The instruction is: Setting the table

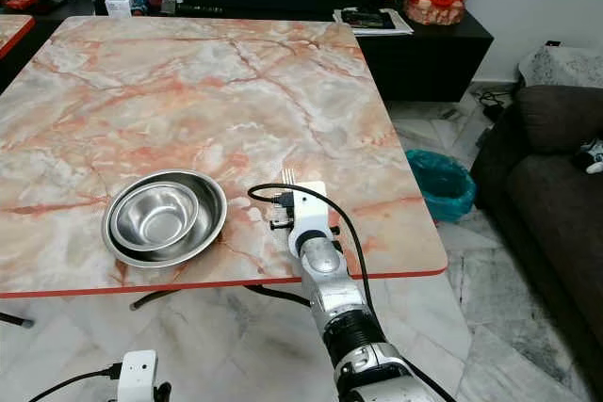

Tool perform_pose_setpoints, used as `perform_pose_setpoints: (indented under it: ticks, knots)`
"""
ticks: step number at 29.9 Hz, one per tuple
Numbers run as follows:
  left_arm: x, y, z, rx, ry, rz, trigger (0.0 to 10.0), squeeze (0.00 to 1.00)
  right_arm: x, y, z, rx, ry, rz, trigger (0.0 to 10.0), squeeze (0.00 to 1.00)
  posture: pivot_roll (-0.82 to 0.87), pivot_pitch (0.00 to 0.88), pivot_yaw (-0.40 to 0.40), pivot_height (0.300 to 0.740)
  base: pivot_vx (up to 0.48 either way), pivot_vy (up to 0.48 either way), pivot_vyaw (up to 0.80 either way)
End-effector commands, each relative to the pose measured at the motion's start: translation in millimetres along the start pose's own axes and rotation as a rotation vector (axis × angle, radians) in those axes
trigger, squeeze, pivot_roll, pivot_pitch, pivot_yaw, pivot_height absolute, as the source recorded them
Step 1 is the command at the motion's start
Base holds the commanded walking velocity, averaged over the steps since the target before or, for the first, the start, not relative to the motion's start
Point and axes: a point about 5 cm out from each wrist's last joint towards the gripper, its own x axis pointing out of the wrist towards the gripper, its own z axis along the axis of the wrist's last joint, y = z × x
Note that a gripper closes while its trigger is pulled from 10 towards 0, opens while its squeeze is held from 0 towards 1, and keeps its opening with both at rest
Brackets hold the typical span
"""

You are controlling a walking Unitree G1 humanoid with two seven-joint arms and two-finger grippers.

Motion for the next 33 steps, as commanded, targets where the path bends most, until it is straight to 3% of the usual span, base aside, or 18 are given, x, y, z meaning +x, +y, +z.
perform_pose_setpoints:
  ticks: [1, 29, 30, 31, 33]
  knots:
    - [-1.7, 0.4, -6.8, -0.003, 0.026, 0.007, 10.0, 0.0, -1.0, -3.3, -11.4, 0.029, 0.058, -0.014, 10.0, 1.0, 0.08, 0.127, -0.089, 0.74, 0.0, 0.0, 0.0]
    - [-0.9, 0.7, -4.4, 0.005, 0.022, 0.002, 10.0, 0.0, 0.7, -6.4, 6.8, 0.005, -0.057, -0.034, 10.0, 1.0, 0.08, 0.122, -0.079, 0.74, 0.0, 0.0, 0.0]
    - [-0.8, 0.5, -4.1, 0.005, 0.021, 0.002, 10.0, 0.0, 0.7, -6.6, 9.5, -0.008, -0.075, -0.038, 10.0, 0.85, 0.07, 0.123, -0.079, 0.74, 0.0, 0.0, 0.0]
    - [-0.8, 0.5, -4.0, 0.005, 0.02, 0.002, 10.0, 0.0, 0.7, -6.5, 10.9, -0.008, -0.084, -0.037, 10.0, 0.0, 0.07, 0.123, -0.079, 0.74, 0.0, 0.0, 0.0]
    - [-0.8, 0.4, -3.9, 0.003, 0.02, 0.002, 10.0, 0.0, 0.6, -6.5, 12.9, -0.012, -0.097, -0.037, 10.0, 0.0, 0.07, 0.122, -0.079, 0.74, 0.0, 0.0, 0.0]
